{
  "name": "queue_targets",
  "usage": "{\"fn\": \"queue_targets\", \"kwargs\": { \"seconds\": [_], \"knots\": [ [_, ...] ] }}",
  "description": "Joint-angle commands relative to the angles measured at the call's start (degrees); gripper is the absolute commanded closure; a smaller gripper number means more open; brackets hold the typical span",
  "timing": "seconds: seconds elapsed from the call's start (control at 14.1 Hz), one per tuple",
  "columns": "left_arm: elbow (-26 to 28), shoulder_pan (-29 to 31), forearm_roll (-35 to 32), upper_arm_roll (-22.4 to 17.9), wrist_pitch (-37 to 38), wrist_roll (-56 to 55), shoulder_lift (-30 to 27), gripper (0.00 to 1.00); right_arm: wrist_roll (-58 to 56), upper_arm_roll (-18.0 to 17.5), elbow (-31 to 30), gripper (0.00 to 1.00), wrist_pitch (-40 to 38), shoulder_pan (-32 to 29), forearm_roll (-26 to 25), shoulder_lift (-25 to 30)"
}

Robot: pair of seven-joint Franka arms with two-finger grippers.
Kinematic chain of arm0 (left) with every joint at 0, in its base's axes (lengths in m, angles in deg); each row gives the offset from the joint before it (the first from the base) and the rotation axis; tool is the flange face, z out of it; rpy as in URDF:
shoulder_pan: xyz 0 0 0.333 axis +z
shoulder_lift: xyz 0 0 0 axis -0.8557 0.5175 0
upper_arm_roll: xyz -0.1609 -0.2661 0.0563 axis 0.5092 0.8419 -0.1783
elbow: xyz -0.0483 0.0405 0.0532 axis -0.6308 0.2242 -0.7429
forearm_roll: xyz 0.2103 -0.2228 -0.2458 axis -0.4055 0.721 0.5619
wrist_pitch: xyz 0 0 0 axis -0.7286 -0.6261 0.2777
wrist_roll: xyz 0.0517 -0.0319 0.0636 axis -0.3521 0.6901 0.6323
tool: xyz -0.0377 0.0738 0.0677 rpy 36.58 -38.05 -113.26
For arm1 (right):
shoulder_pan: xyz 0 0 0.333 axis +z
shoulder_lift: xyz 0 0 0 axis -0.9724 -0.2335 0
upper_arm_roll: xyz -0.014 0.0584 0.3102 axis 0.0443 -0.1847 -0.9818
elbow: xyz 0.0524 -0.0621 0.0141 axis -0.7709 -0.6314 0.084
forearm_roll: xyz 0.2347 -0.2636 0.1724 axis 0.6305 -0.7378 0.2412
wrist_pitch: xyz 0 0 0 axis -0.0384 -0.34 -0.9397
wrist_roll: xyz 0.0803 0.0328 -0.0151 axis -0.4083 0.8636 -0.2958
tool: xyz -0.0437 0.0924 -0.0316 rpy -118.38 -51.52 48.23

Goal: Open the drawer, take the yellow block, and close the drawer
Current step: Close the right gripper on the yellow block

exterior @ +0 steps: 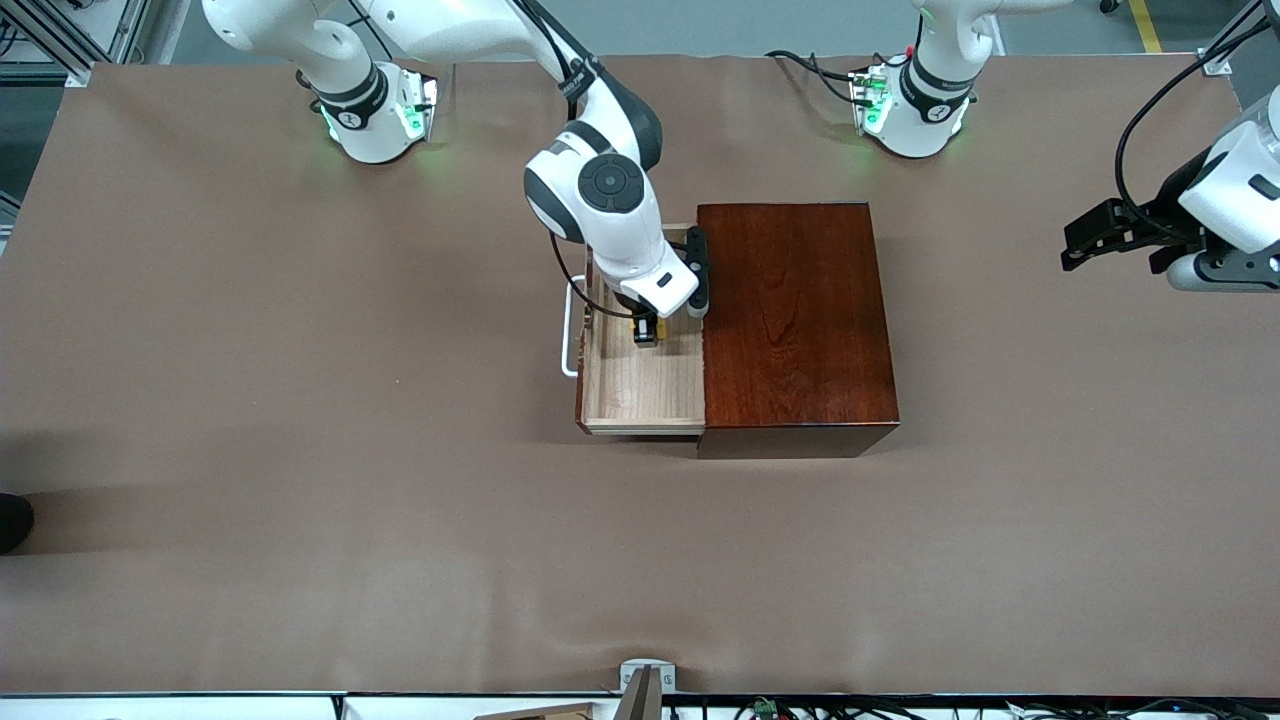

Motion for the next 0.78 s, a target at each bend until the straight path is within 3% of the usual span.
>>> {"fn": "queue_targets", "kwargs": {
  "seconds": [0.0,0.28,0.71],
  "knots": [
    [0.14,0.25,-0.88,0.43,-0.14,-0.07,-0.1,0.0,0.78,0.51,-0.14,1.0,-2.94,0.19,-1.04,3.53],
    [0.14,0.25,-0.88,0.43,-0.14,-0.07,-0.19,0.0,1.22,0.95,-0.05,1.0,-8.29,-0.43,-0.96,8.01],
    [-3.28,-1.86,-0.52,1.56,-0.14,-0.24,2.35,0.0,7.18,0.95,-0.14,1.0,-14.71,-9.11,-0.96,14.08]
  ]
}}
